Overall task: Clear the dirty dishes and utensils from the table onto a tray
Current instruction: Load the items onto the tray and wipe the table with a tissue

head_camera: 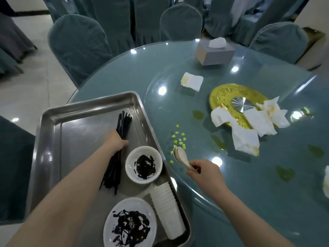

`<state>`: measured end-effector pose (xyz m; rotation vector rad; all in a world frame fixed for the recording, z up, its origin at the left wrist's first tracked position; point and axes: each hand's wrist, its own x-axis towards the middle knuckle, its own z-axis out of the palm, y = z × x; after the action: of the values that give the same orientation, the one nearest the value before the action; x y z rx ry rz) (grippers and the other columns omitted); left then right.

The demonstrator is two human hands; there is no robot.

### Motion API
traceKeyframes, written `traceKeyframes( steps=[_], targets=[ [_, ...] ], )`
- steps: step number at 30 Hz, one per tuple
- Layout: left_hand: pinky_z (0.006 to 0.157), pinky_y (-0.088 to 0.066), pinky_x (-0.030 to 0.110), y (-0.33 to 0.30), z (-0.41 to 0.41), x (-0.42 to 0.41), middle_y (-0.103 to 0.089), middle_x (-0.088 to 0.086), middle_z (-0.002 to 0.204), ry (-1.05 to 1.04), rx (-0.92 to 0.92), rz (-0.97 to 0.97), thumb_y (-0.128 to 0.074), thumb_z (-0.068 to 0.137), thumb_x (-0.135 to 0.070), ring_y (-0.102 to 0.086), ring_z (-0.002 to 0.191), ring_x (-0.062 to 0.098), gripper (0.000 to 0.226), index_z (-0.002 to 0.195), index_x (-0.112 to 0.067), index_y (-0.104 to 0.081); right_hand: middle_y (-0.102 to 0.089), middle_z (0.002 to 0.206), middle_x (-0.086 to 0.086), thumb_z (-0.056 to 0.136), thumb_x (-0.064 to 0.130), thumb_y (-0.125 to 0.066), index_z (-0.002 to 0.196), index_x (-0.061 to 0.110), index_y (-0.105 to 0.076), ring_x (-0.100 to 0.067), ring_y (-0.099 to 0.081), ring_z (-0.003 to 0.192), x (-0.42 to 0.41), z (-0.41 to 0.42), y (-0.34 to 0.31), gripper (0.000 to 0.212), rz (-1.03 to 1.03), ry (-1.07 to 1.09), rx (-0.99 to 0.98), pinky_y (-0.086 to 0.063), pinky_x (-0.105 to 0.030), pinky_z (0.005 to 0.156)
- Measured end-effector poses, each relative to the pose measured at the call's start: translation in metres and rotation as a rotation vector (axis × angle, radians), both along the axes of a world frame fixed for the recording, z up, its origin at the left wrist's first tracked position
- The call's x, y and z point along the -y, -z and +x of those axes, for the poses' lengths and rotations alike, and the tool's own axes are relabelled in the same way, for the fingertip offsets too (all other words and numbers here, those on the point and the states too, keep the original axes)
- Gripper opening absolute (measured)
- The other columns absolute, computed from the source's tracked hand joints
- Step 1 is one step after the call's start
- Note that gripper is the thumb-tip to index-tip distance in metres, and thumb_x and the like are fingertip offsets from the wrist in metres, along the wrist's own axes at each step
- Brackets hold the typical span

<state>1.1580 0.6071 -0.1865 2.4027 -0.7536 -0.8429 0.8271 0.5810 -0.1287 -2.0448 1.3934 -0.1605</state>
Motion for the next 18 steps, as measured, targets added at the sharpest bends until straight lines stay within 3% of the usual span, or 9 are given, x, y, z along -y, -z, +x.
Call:
traceKeyframes(
  steps=[5,9,13,18],
  targets=[
    [0.085,-0.05,0.042,0.008,0.0,0.019,-0.06,0.019,0.118,-0.062,-0.041,-0.099,-0.078,0.078,-0.017,-0.06,0.102,0.033,0.055,0.122,-0.004,-0.049,-0.057,0.07,0.013,0.083,0.025,-0.068,0.085,0.028,-0.071,-0.006,-0.051,0.067,0.007,0.006,0.007,0.004,-0.027,-0.025,0.03,-0.033,-0.011,0.057],
    [0.103,-0.043,0.049,0.012,0.002,0.016,-0.044,0.015,0.144,-0.108,-0.132,-0.219,-0.073,0.083,-0.023,-0.051,0.123,0.033,0.079,0.146,-0.009,-0.028,-0.064,0.074,0.003,0.082,0.024,-0.066,0.084,0.021,-0.071,-0.013,-0.055,0.07,0.004,0.011,0.008,0.005,-0.052,-0.065,0.023,-0.041,-0.025,0.063],
    [0.1,-0.044,0.041,0.014,0.004,0.005,-0.045,0.017,0.143,-0.183,-0.275,-0.253,-0.054,0.092,-0.016,-0.057,0.112,0.028,0.066,0.15,-0.011,-0.024,-0.067,0.079,0.005,0.083,0.023,-0.066,0.088,0.023,-0.072,-0.013,-0.058,0.074,-0.006,0.017,0.007,0.008,-0.034,-0.103,0.03,-0.044,-0.028,0.067],
    [0.115,-0.03,0.045,0.015,0.001,-0.037,-0.035,0.011,0.152,-0.262,-0.457,-0.316,-0.044,0.096,-0.012,-0.038,0.136,0.026,0.059,0.151,-0.014,-0.022,-0.059,0.067,0.013,0.083,0.024,-0.068,0.085,0.027,-0.071,-0.001,-0.052,0.064,-0.033,0.028,0.002,0.005,-0.003,-0.158,0.07,-0.038,-0.019,0.058]
  ],
)
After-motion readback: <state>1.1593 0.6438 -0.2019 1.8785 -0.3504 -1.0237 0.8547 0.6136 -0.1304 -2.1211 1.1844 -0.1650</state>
